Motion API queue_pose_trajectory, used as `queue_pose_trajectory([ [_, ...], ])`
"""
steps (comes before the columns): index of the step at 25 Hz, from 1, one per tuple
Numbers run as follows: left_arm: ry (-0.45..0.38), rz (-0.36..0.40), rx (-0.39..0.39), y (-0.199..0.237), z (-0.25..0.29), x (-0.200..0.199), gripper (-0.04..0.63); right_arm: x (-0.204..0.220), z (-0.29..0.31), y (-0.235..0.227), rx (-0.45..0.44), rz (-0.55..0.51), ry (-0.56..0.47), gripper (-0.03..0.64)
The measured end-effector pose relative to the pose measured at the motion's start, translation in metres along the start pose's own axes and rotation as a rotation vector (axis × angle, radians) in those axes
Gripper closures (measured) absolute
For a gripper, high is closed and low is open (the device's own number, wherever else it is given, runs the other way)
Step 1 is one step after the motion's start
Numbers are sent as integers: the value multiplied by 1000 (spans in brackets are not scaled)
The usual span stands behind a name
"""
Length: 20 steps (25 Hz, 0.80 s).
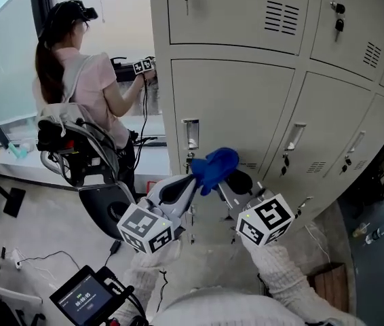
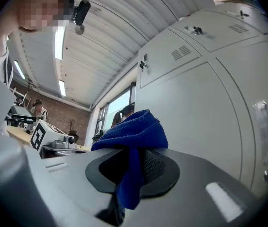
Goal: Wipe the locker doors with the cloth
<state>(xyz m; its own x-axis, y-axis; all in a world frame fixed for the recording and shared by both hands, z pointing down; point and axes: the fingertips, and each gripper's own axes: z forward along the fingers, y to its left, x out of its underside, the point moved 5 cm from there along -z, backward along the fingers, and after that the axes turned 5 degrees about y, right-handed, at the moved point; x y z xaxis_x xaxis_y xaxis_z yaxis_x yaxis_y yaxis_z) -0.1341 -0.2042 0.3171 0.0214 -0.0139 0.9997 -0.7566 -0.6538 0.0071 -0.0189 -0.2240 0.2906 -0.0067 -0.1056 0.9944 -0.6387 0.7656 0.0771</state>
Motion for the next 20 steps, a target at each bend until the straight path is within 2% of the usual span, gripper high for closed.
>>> queue_pose_trajectory([
  [6,-156,126,-52,31,5,-87,589,-83,52,-7,-21,-126,-126,566],
  [10,-222,161,-46,43,11,-128,589,-124,72,-13,1,-177,-165,566],
  [15,-260,199,-38,54,18,-165,589,-153,95,-24,14,-177,-161,566],
  [20,-260,200,-29,62,23,-179,588,-158,108,-31,42,-159,-129,566],
])
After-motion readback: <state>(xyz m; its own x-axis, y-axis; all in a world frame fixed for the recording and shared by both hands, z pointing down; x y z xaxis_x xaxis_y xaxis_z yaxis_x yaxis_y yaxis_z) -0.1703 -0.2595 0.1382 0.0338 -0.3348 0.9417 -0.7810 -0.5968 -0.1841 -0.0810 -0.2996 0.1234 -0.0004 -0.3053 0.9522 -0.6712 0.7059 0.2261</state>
